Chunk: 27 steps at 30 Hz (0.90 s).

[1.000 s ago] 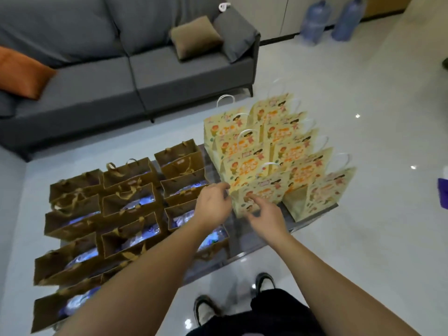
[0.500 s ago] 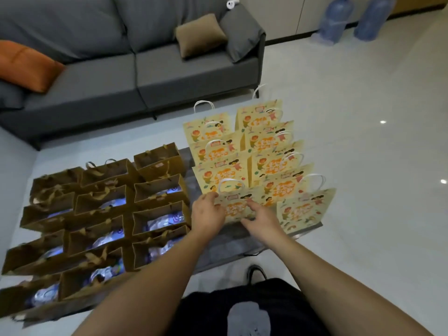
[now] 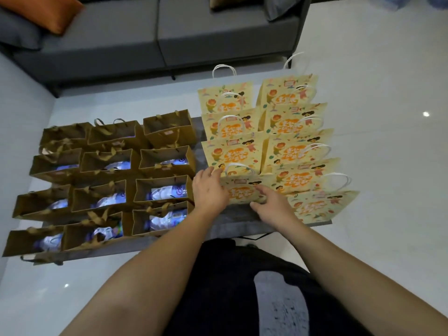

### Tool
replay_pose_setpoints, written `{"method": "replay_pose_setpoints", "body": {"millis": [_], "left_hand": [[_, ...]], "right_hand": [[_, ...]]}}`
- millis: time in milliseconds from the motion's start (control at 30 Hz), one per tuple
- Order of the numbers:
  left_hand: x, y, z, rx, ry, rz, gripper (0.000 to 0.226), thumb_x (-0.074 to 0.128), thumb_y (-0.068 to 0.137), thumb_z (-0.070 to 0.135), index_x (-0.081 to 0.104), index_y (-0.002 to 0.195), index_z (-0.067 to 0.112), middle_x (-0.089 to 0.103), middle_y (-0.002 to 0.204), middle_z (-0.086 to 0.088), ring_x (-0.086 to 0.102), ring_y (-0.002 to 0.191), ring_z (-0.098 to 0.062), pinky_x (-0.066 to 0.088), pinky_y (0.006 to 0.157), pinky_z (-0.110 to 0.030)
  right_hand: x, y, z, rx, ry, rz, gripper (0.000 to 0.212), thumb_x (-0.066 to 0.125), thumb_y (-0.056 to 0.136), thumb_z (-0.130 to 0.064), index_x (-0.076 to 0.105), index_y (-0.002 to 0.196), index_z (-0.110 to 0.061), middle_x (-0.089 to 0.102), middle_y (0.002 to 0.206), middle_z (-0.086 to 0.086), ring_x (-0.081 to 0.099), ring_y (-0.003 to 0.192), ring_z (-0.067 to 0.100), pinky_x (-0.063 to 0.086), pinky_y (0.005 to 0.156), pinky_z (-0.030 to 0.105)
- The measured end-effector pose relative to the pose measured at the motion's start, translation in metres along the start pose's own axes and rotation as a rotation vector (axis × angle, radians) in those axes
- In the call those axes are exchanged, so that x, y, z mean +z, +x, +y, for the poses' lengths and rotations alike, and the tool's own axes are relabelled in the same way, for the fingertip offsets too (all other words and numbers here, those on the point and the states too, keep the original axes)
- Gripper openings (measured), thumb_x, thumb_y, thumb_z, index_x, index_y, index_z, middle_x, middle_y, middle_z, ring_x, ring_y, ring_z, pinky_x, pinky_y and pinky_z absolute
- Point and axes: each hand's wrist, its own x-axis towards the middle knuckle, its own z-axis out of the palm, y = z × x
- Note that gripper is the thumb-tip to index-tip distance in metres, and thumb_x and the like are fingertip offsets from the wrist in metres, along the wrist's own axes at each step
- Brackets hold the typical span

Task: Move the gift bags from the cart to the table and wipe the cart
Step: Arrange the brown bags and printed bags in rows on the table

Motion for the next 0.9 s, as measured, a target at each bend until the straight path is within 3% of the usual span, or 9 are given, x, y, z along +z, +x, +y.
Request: {"method": "replay_pose_setpoints", "body": {"millis": [133, 267, 333, 467, 633, 800, 900], "left_hand": [[0.005, 0.039, 0.005, -0.01, 0.147, -0.23, 0.032, 0.045, 0.101, 0.045, 0.065, 0.121, 0.03, 0.062, 0.124, -0.002, 0.044, 0.131, -0.027, 0.009, 0.12, -0.064], [-0.003, 0.076, 0.01, -0.056, 0.107, -0.361, 0.017, 0.048, 0.102, 0.04, 0.06, 0.097, 0.029, 0.056, 0.097, 0.001, 0.056, 0.112, -0.027, 0.029, 0.113, -0.057], [-0.004, 0.097, 0.007, -0.083, 0.088, -0.38, 0.02, 0.05, 0.102, 0.044, 0.055, 0.091, 0.029, 0.053, 0.088, 0.002, 0.056, 0.101, -0.027, 0.039, 0.105, -0.053], [0.004, 0.13, -0.001, -0.075, 0.063, -0.427, 0.031, 0.049, 0.1, 0.052, 0.064, 0.103, 0.026, 0.064, 0.105, -0.002, 0.058, 0.101, -0.028, 0.045, 0.1, -0.055], [0.008, 0.143, 0.001, -0.105, 0.063, -0.446, 0.038, 0.048, 0.1, 0.052, 0.065, 0.12, 0.024, 0.064, 0.117, -0.005, 0.059, 0.112, -0.031, 0.045, 0.102, -0.054], [0.015, 0.148, -0.004, -0.136, 0.015, -0.474, 0.04, 0.053, 0.097, 0.053, 0.065, 0.121, 0.023, 0.066, 0.116, -0.004, 0.061, 0.107, -0.029, 0.049, 0.097, -0.053], [0.011, 0.141, -0.007, -0.103, -0.057, -0.523, 0.036, 0.059, 0.096, 0.05, 0.068, 0.118, 0.023, 0.068, 0.111, 0.001, 0.063, 0.105, -0.023, 0.053, 0.094, -0.044]], "right_hand": [[-0.005, 0.019, -0.002, 0.032, 0.035, 0.034, 0.051, 0.065, 0.097, -0.028, 0.051, 0.145, -0.02, 0.058, 0.142, -0.004, 0.056, 0.125, 0.021, 0.04, 0.093, 0.024], [-0.002, 0.033, -0.005, 0.067, 0.079, 0.06, 0.044, 0.067, 0.095, -0.025, 0.059, 0.138, -0.02, 0.062, 0.137, -0.002, 0.056, 0.127, 0.017, 0.041, 0.102, 0.026], [0.001, 0.038, -0.006, 0.08, 0.093, 0.056, 0.043, 0.068, 0.095, -0.025, 0.061, 0.137, -0.021, 0.063, 0.135, 0.0, 0.057, 0.126, 0.017, 0.042, 0.102, 0.028], [0.006, 0.045, -0.01, 0.12, 0.144, 0.059, 0.042, 0.065, 0.096, -0.022, 0.061, 0.137, -0.015, 0.063, 0.136, -0.002, 0.058, 0.124, 0.016, 0.045, 0.106, 0.032], [0.011, 0.051, -0.015, 0.189, 0.151, 0.038, 0.042, 0.064, 0.097, -0.024, 0.059, 0.138, -0.016, 0.064, 0.132, -0.001, 0.059, 0.121, 0.018, 0.04, 0.097, 0.025], [0.014, 0.058, -0.02, 0.213, 0.161, 0.031, 0.041, 0.065, 0.097, -0.024, 0.059, 0.137, -0.019, 0.064, 0.128, -0.002, 0.059, 0.119, 0.019, 0.039, 0.092, 0.021], [0.012, 0.059, -0.024, 0.2, 0.192, 0.137, 0.038, 0.062, 0.097, -0.023, 0.06, 0.136, -0.02, 0.066, 0.123, -0.004, 0.062, 0.112, 0.02, 0.046, 0.091, 0.027]]}}
